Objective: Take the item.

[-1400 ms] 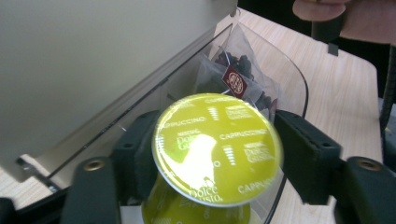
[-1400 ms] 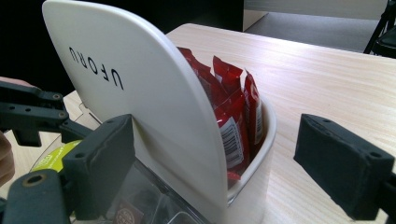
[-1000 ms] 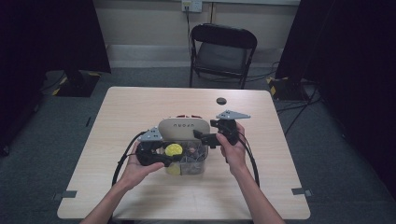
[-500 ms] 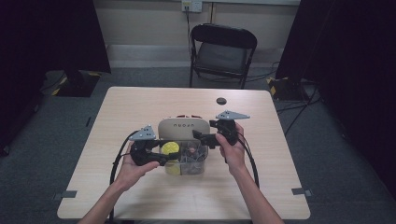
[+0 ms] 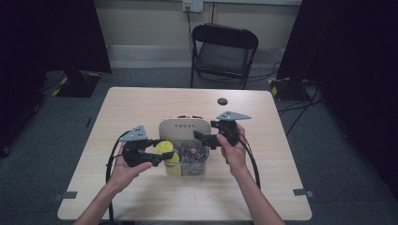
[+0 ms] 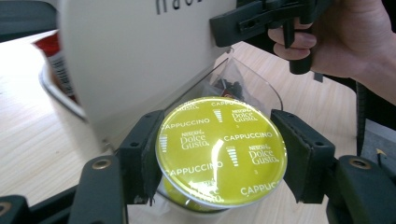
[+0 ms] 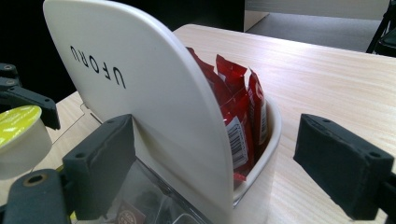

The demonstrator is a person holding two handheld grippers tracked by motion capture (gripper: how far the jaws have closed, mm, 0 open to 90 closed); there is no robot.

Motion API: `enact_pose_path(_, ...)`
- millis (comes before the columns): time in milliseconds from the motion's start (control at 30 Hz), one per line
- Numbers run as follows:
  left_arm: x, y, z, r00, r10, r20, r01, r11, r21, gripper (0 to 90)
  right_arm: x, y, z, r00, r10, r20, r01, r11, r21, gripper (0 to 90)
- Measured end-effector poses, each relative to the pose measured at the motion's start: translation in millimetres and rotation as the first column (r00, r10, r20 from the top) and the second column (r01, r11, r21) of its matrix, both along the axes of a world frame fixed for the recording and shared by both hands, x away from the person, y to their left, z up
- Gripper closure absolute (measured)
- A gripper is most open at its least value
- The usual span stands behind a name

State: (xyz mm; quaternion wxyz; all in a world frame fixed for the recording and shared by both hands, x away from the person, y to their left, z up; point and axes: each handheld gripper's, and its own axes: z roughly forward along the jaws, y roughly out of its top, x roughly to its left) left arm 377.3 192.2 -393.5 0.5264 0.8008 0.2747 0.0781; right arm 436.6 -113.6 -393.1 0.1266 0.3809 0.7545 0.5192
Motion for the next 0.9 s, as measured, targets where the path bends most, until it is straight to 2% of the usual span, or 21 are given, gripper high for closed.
enact_pose_path(167, -3.1, 9.7, 2.9, 0.9998, 0.021, 0.006, -0.021, 0.9998, -0.003, 37.8, 0.2, -0.1, -0.5, 1.0000, 0.001, 0.001, -0.001, 1.000, 0.005, 11.6)
enact_pose_path(267, -3.0, 16.3, 3.7, 0.9997, 0.023, -0.004, -0.023, 0.9997, 0.001, 37.8, 0.2, -0.1, -0.5, 1.0000, 0.001, 0.002, -0.001, 1.000, 0.004, 11.6)
enact_pose_path(667, 1.6, 43.1, 6.8, 0.9973, 0.073, -0.001, -0.073, 0.9973, -0.008, 37.8, 0.3, 0.1, -1.4, 1.0000, 0.003, 0.001, -0.003, 1.000, 0.006, 11.6)
enact_pose_path(733, 2.6, 46.4, 6.3, 0.9966, 0.082, 0.009, -0.082, 0.9966, 0.005, 37.8, 0.1, 0.2, -1.2, 1.0000, 0.002, 0.001, -0.002, 1.000, 0.005, 11.6)
enact_pose_path(900, 6.1, 55.9, 3.3, 0.9939, 0.110, 0.000, -0.110, 0.9937, 0.021, 37.8, 0.0, 0.1, -1.7, 1.0000, 0.001, 0.001, -0.001, 1.000, 0.007, 11.6)
